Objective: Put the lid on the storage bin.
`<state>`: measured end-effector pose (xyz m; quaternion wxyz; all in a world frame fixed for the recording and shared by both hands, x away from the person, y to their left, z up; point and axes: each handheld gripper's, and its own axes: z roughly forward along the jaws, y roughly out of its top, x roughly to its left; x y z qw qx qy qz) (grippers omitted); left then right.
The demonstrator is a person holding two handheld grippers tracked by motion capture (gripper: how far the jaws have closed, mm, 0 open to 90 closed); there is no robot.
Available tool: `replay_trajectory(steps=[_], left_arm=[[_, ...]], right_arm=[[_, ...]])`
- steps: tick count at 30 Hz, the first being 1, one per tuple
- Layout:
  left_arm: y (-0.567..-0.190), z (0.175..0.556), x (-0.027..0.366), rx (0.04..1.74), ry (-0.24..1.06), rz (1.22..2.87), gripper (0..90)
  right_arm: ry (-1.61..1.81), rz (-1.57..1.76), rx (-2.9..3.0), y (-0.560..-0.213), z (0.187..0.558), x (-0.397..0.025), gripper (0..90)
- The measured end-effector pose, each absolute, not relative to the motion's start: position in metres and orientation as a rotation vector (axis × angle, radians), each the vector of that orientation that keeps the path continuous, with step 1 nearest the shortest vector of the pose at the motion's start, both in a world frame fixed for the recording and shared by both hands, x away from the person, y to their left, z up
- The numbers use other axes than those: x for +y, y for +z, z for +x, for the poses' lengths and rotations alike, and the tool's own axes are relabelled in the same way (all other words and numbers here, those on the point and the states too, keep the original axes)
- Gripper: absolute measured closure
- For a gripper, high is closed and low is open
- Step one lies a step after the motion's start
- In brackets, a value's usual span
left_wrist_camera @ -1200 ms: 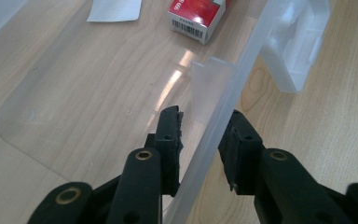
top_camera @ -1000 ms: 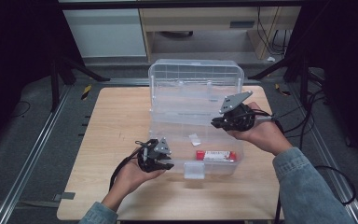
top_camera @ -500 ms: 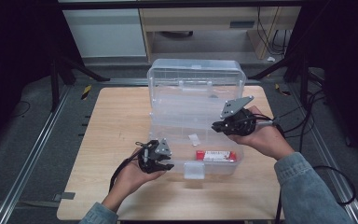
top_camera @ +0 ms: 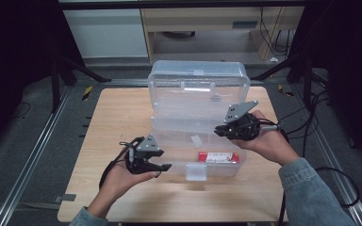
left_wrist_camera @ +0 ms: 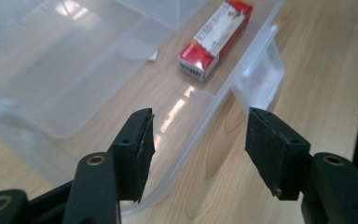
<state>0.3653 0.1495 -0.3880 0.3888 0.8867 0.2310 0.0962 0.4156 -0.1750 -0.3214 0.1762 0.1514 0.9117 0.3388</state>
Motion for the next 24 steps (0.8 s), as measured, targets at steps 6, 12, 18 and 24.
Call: replay_trajectory(steps=[6, 12, 18, 24], left_arm=[[-0.357, 0.365, 0.181, 0.640, 0.260, 2.217, 43.9], [-0.333, 0.379, 0.212, 0.719, 0.314, 2.131, 52.9], [-0.318, 0.411, 0.219, 0.803, 0.399, 2.117, 59.0], [-0.304, 0.434, 0.208, 0.818, 0.430, 2.069, 63.8]], right_arm=[[0.960, 0.435, 2.582, -0.322, 0.415, -0.175, 83.6], [0.961, 0.431, 2.582, -0.322, 0.415, -0.175, 83.5], [0.966, 0.435, 2.582, -0.323, 0.413, -0.176, 83.4], [0.972, 0.436, 2.584, -0.324, 0.412, -0.176, 82.9]])
